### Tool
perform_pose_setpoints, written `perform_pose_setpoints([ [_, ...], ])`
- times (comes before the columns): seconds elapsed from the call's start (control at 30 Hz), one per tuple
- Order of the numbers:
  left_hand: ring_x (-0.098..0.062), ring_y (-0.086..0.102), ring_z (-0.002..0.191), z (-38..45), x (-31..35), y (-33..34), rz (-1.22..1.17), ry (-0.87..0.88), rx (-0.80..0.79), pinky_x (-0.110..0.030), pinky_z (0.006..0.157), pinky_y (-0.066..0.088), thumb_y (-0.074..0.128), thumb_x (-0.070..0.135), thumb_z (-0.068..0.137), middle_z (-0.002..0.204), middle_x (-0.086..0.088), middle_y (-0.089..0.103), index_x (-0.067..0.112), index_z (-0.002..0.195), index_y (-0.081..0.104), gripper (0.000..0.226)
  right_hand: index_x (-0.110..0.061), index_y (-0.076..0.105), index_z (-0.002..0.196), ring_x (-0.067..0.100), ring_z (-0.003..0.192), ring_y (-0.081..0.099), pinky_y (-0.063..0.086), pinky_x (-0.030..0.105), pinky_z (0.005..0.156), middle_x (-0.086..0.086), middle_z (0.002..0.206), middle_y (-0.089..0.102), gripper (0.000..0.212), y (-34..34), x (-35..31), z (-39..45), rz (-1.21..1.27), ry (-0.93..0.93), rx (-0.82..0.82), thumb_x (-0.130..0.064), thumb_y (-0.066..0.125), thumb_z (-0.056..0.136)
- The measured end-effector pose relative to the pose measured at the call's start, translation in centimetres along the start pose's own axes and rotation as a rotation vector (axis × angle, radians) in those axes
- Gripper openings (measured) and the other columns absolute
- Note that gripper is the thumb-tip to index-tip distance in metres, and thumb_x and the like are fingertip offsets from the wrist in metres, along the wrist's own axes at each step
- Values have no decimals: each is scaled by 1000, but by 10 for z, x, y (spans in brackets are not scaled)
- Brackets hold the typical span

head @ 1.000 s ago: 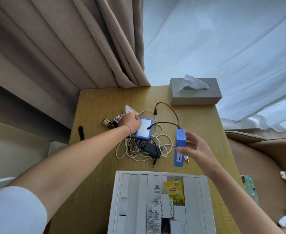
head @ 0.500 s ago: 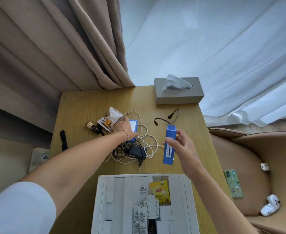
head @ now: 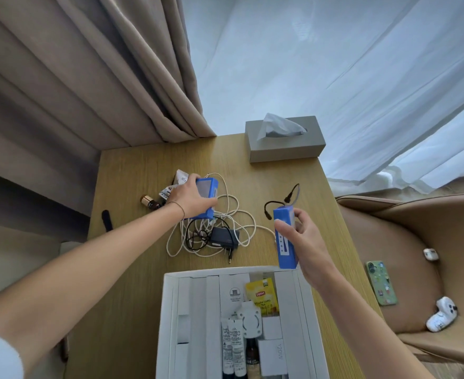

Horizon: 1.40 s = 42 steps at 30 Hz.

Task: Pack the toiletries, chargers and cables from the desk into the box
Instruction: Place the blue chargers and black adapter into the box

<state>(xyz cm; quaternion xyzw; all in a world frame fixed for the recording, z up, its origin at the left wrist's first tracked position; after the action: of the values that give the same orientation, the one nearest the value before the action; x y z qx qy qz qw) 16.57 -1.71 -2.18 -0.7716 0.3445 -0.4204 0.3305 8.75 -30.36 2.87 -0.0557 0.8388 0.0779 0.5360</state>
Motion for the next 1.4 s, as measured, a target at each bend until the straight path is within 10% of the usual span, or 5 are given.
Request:
perform_pose_setpoints([
  [0.23,-21,62,97,-66,-5,-41,-357,68,116,-29,65,49,74,47,70,115,0,59,31,134,41,74,-65,14,144,13,71,69,57,22,62,8,96,64,113,6,-20,-23,-195,-149,-52,-47,88,60],
  [0.47,-11,67,90,-144,7,-68,-585,172,171,-29,64,61,74,44,67,98,9,64,39,135,42,75,-41,47,116,1,74,64,56,21,62,-22,93,60,71,27,-31,-49,-294,-147,-120,-47,88,59],
  [0.9,-21,69,97,-224,0,-53,-1056,134,-51,-43,78,60,64,25,81,111,-7,66,31,133,49,54,-26,61,116,31,97,70,62,48,78,12,112,67,39,50,4,-93,-267,51,-276,-8,76,85],
  [1.4,-18,67,94,-250,-39,-23,-1171,-18,43,-38,77,60,64,18,93,107,-4,64,32,114,54,27,-24,55,119,20,100,66,62,31,70,0,104,61,32,72,126,-108,-580,190,-208,-13,69,92],
])
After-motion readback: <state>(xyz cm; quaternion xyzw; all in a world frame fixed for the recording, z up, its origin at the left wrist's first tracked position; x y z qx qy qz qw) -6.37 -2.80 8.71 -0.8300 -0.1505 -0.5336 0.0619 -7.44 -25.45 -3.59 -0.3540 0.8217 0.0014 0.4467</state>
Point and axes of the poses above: each hand's wrist, its own z-axis towards the middle knuckle, its own y-axis out of the palm, x = y × z, the point moved 8 cm from there along z, towards the middle knuckle
